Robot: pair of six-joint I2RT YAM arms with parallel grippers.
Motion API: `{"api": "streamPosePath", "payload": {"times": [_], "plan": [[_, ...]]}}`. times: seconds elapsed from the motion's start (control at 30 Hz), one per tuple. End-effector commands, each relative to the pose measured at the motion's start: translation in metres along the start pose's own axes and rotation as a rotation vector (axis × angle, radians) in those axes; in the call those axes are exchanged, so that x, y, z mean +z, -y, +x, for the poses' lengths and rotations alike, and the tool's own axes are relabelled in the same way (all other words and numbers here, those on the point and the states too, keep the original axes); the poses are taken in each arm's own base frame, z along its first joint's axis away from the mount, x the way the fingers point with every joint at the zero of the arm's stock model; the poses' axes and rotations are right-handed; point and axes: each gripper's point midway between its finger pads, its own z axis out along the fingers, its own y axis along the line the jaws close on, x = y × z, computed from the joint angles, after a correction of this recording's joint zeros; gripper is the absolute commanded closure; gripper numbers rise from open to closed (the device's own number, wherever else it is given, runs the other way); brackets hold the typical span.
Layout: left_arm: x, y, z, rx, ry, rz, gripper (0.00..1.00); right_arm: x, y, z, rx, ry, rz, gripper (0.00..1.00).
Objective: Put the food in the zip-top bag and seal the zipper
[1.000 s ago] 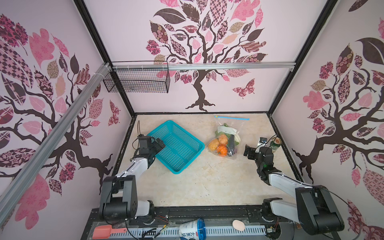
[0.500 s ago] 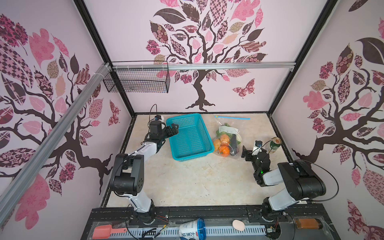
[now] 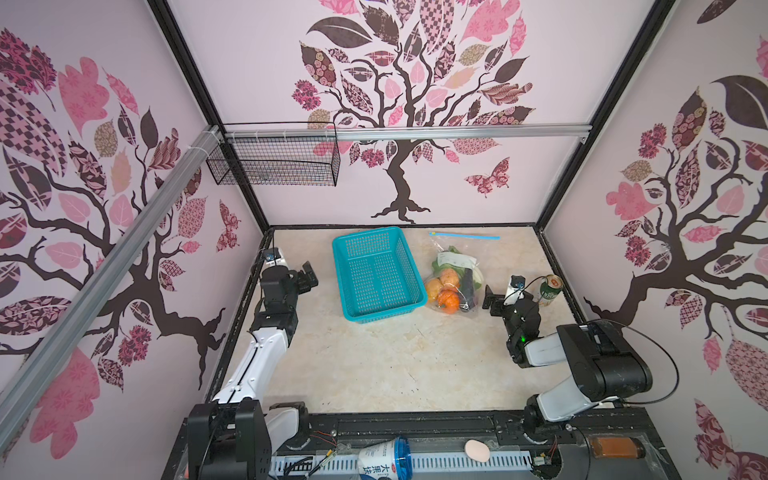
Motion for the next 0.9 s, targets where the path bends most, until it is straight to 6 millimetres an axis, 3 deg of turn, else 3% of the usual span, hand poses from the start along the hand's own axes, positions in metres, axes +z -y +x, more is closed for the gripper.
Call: {"api": "streamPosePath", "payload": {"times": [0.0,0.23,0.33,0.47,0.87], "plan": [[0.008,-0.018,0.031,0.131,0.007,-0.084,0.01,0.002,0.000,-0.007,0.009,0.017,-0.001,0.00],[0.032,-0.001,0.057,0.135,0.044,0.023,0.02,0.003,0.000,-0.007,0.009,0.015,-0.003,0.00],[0.039,0.007,0.053,0.084,0.082,0.069,0.01,0.003,0.000,-0.007,0.009,0.015,-0.002,0.01],[0.046,0.017,0.076,0.125,0.109,0.120,0.01,0.003,0.000,-0.007,0.009,0.014,-0.003,0.00],[0.046,0.018,0.077,0.168,0.101,0.035,0.01,0.002,0.003,-0.007,0.022,0.014,0.000,0.00]]}}
